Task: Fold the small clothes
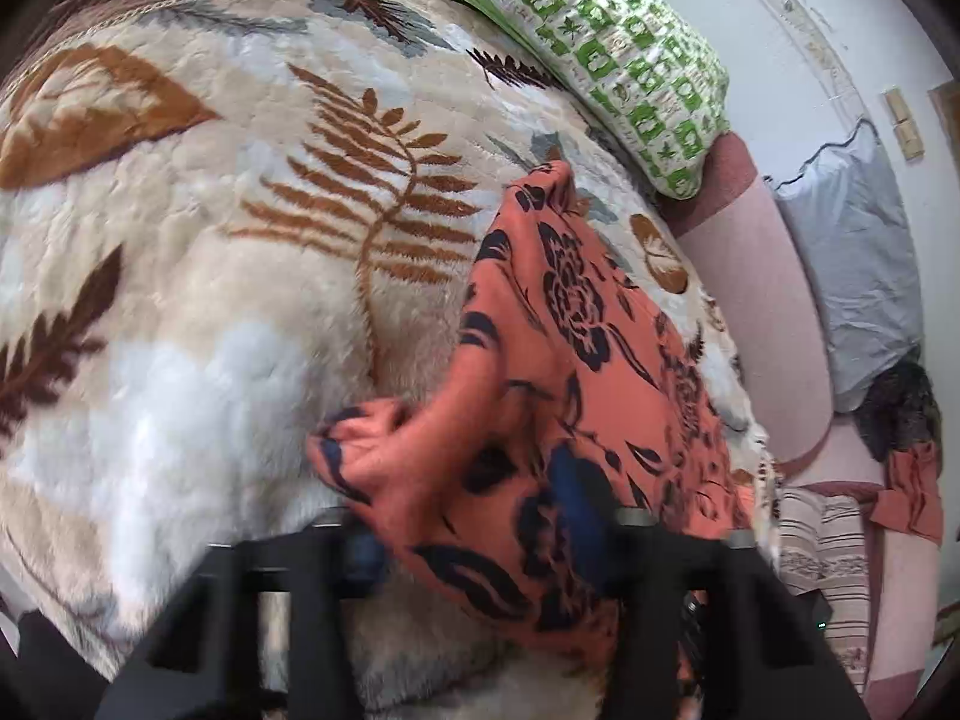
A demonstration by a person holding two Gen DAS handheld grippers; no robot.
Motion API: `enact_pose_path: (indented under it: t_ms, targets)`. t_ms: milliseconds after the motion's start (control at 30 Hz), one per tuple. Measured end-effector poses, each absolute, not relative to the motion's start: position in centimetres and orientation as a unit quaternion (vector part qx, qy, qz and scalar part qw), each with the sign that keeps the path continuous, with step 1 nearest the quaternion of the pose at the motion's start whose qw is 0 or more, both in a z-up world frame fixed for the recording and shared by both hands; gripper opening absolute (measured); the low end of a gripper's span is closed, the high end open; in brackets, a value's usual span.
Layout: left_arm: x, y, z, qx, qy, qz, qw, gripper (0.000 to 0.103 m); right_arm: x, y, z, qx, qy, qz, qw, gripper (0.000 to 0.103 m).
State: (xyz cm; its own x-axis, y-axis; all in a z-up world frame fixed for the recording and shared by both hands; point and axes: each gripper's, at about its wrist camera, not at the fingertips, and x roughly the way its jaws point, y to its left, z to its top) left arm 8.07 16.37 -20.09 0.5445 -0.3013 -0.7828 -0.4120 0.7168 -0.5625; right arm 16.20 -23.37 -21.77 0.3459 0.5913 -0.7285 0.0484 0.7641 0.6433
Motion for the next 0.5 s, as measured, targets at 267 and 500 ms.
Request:
enact_pose_path:
  t_ms: [267,500]
  targets:
    - [8.6,13.9,-16.1,-0.329,0.443,0.020,0.834,0.026,16.9,-23.8,-22.2,0.317,0.565,0.187,0.739,0.001]
    - [9.7,6.6,-8.3,-0.239,0.411,-0.043,0.879,0.025,16.9,-26.5,-21.5,0.373,0.560,0.205,0.711,0.006]
